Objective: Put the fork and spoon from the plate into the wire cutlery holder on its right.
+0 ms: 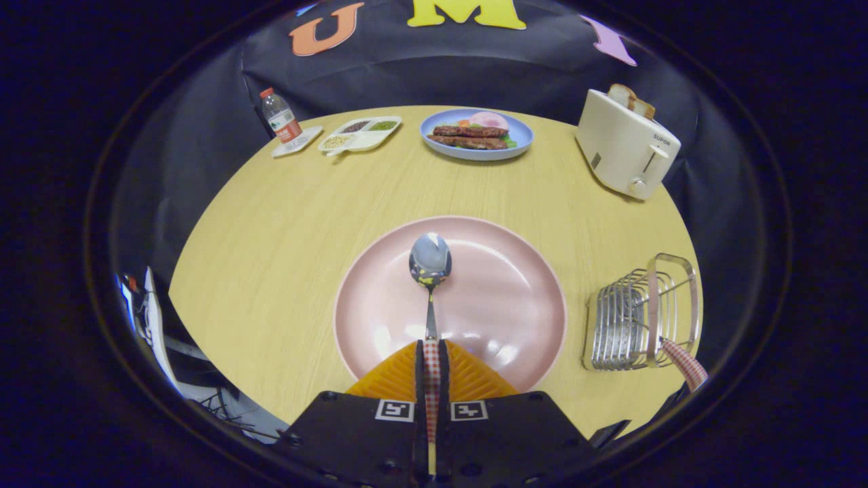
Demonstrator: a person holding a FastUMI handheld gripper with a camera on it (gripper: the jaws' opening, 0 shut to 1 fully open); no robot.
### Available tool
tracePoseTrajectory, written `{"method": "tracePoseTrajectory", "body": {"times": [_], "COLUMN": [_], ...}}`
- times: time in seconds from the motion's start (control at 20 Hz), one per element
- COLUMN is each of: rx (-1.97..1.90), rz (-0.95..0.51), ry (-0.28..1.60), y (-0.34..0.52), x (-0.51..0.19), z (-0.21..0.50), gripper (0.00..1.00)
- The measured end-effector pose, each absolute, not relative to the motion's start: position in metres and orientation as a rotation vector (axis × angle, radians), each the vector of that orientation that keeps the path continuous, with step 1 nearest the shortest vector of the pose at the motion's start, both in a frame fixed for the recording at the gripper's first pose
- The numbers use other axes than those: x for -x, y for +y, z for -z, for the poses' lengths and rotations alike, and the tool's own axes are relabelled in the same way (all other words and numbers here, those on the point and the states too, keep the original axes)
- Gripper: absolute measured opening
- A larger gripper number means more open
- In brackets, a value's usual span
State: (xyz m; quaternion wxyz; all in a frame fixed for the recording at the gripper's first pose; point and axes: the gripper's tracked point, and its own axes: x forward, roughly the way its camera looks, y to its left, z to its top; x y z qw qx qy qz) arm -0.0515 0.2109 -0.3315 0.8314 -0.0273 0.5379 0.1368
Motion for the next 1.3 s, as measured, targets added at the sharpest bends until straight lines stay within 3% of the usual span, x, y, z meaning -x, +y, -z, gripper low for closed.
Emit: {"method": "tracePoseTrajectory", "body": {"times": [0.55,0.9,1.3], "rx": [-0.009,-0.03,-0.096], "rz": [-0.273,-0.138,-0.037], "ry": [1.175,1.431,1.72], "y": [0.133,0.055,0.025], "x": [0.019,0.04,0.06], "z": [0.188,0.194,0.219], "gripper": [0.05,0.05,0.05]}}
